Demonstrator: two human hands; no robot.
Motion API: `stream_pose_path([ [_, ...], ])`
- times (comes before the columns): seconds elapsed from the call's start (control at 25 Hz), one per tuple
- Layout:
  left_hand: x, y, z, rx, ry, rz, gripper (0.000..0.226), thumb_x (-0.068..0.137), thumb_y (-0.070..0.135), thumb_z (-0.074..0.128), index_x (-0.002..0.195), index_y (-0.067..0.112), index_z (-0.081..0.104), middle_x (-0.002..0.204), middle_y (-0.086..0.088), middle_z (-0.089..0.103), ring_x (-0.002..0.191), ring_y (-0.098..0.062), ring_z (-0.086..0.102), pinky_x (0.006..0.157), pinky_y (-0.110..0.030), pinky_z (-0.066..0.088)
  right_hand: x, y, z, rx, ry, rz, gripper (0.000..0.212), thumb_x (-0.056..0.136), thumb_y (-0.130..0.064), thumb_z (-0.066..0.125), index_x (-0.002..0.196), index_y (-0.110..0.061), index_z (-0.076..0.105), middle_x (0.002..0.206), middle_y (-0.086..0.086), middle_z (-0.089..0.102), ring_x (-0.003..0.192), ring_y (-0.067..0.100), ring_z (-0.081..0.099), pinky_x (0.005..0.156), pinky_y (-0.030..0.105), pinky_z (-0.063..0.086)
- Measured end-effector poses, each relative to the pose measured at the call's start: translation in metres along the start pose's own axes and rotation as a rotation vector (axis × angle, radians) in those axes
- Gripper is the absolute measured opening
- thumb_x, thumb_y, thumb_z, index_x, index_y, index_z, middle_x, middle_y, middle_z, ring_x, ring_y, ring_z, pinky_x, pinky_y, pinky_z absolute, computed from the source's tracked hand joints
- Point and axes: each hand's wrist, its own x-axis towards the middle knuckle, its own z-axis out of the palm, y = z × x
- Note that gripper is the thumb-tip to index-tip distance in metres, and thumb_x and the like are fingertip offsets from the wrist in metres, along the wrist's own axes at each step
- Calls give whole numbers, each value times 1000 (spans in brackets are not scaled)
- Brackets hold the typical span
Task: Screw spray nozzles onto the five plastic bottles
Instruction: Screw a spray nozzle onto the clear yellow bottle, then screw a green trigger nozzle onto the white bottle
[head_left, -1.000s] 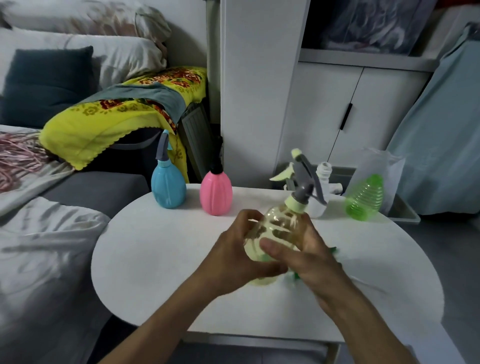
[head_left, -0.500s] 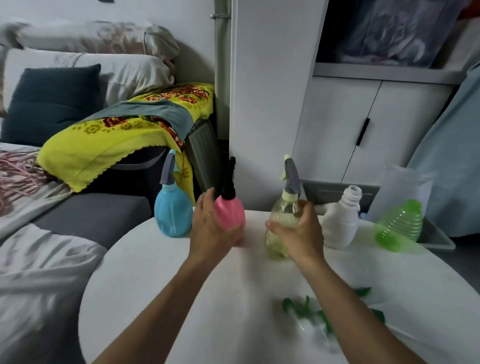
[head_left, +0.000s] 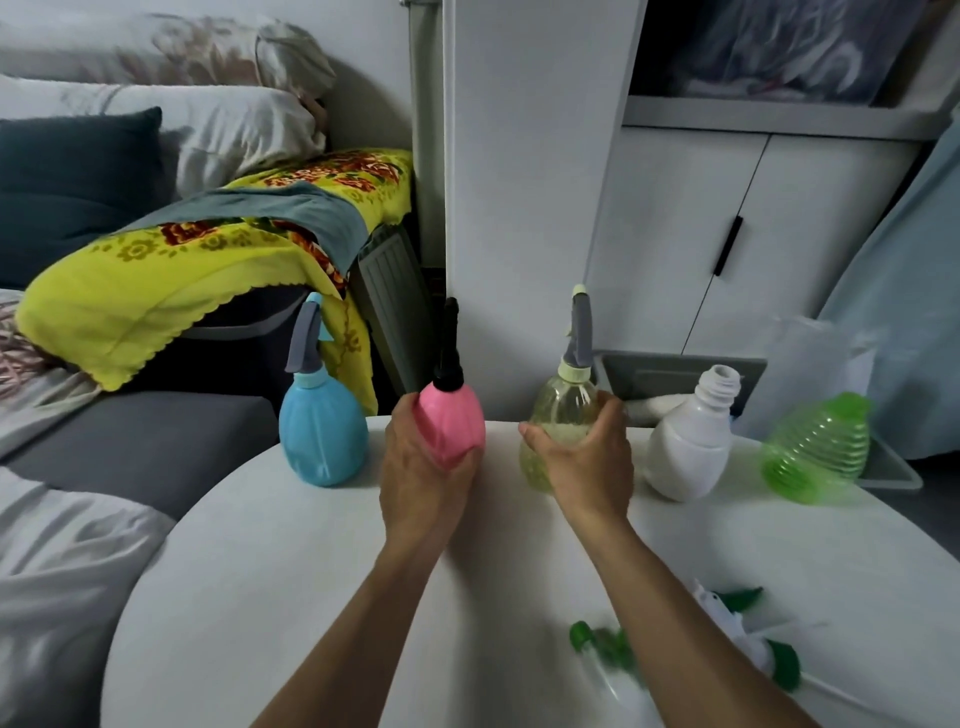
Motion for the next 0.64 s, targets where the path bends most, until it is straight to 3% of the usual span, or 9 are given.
stream_pose_path([
  [0.4, 0, 2, 3, 7, 23, -53, 105, 67, 36, 86, 148, 30, 20, 145, -1, 40, 129, -28, 44, 95, -46, 47, 2, 12, 6, -42, -66, 28, 96, 56, -54, 84, 132, -20, 37, 131, 4, 55, 110, 33, 58, 73, 34, 43],
  [0.52, -8, 4, -3, -12, -23, -139, 116, 68, 36, 87, 153, 26, 9, 155, -5, 31, 137, -30, 37, 104, -52, 43, -3, 16, -5, -115, -175, 63, 112, 57, -49, 87, 145, -17, 27, 139, 9, 48, 119, 34, 52, 87, 39, 47],
  [0.64, -35, 11, -15, 130, 31, -68, 97, 79, 32, 80, 152, 17, 18, 154, -11, 33, 139, -32, 35, 107, -50, 38, -15, 26, -35, -142, -287, 115, 107, 67, -39, 84, 150, -16, 21, 148, 9, 42, 128, 32, 47, 96, 41, 45],
])
